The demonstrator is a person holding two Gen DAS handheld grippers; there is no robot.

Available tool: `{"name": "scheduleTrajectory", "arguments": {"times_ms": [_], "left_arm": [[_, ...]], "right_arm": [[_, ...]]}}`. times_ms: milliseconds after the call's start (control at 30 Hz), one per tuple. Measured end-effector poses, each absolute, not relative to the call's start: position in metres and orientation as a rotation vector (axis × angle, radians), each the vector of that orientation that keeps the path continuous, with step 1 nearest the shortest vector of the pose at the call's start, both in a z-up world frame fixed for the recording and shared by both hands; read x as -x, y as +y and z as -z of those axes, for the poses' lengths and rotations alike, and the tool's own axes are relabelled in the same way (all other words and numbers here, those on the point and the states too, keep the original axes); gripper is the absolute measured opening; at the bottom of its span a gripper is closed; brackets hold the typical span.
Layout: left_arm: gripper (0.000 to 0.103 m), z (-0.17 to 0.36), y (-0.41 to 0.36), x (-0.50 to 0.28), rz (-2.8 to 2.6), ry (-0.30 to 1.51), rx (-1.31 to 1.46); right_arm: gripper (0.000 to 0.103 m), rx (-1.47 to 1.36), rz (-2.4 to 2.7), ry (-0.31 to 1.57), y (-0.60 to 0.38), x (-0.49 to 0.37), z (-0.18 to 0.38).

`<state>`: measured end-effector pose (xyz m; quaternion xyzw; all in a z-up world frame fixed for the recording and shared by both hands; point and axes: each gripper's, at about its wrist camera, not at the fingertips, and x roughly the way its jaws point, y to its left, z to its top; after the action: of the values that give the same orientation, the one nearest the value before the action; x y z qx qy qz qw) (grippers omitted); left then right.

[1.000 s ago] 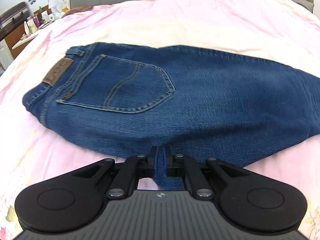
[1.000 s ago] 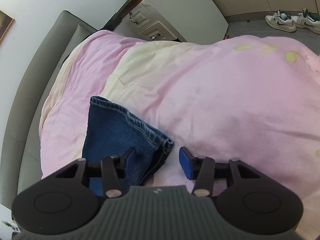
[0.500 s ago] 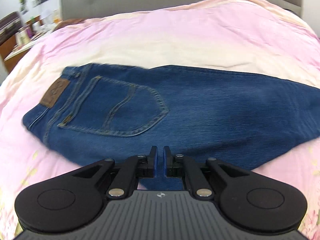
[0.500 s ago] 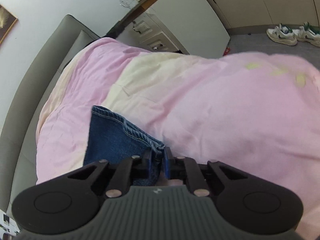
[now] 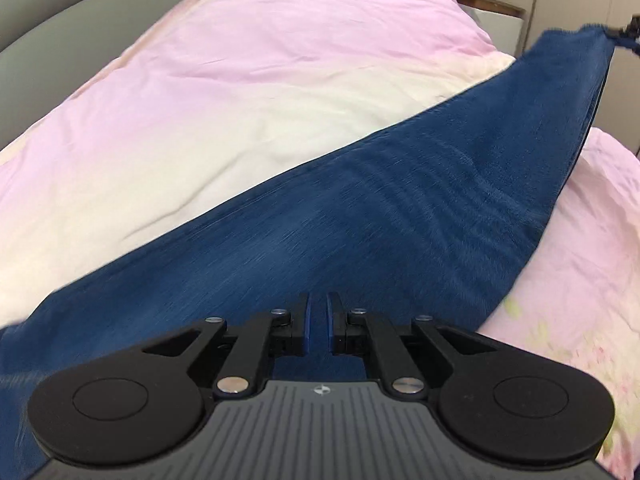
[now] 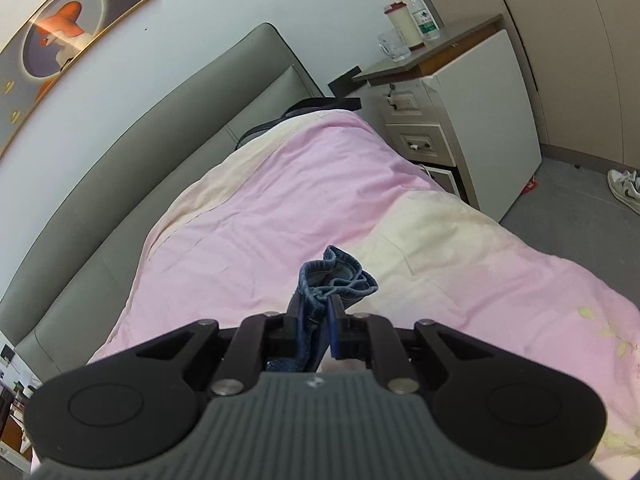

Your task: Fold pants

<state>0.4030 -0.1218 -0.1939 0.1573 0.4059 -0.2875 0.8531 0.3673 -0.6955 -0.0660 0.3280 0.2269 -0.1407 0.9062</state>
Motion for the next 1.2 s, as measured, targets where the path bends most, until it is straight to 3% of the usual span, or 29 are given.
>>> {"name": "scheduleTrajectory", "arguments": {"times_ms": [367, 567, 833, 1033, 1200], "left_arm": [[0.008, 0.233, -0.2, -0.483, 0.459, 0.814, -0.301], [0.008, 0.213, -0.198, -0.476, 0.41, 0.813, -0.312], [0.01, 0.153, -0.138, -0.42, 0.46, 0.834, -0.306], [0.01, 0.114, -0.06, -0.374, 0.487, 0.852, -0.207], [0.01, 0.099, 0.015, -0.343, 0.431, 0.88, -0.106]], "right_arm": [[0.007, -0.599, 0.251, 0.473, -0.685, -0.362, 0.044], [0.007, -0.584, 0.203, 0.455, -0.671, -0.354, 0.028], [0.007, -0.525, 0.088, 0.402, -0.609, -0.352, -0.025], [0.007, -0.479, -0.069, 0.37, -0.51, -0.365, -0.074], [0.008, -0.462, -0.203, 0.407, -0.408, -0.388, -0.083]]}}
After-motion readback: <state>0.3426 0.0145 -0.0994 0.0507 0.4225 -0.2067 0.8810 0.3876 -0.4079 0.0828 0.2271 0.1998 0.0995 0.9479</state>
